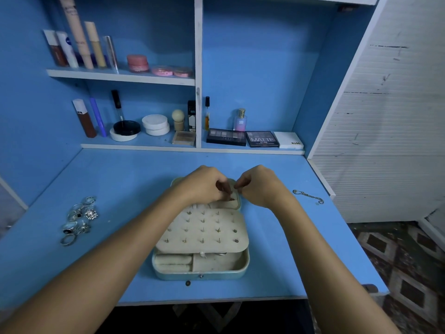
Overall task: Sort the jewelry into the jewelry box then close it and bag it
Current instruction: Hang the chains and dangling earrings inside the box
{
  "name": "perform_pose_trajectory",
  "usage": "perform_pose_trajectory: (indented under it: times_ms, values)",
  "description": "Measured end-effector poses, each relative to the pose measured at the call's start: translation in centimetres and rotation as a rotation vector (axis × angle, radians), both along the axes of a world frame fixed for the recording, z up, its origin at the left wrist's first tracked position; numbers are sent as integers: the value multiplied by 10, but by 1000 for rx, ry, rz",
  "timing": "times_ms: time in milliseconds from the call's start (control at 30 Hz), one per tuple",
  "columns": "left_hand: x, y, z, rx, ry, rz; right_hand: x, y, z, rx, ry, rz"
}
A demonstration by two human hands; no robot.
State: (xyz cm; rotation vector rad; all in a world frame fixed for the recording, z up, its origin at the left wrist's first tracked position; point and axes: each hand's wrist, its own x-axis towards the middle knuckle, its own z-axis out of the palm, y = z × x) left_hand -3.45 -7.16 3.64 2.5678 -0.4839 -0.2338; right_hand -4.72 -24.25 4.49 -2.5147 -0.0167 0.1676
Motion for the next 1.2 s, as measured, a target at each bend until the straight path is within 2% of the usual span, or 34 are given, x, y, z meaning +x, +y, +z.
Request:
perform_pose_trajectory:
  times_ms: [100, 200, 300, 533, 967, 1200]
  values:
    - [0, 6, 4, -19, 14, 14, -1, 0, -1, -8, -40, 46]
    - [1, 13, 9, 48, 46, 4, -1, 4, -1, -60, -99, 113]
    - [0, 17, 11, 129, 83, -20, 2, 8, -3, -148, -93, 189]
    - [-7, 13, 10, 122, 102, -30, 9, 13, -11, -296, -72, 266]
    - [-6, 12, 8, 68, 97, 7, 0, 7, 0, -123, -3, 256]
    - [-5, 8, 11, 81, 73, 6, -2, 1, 2, -184, -57, 228]
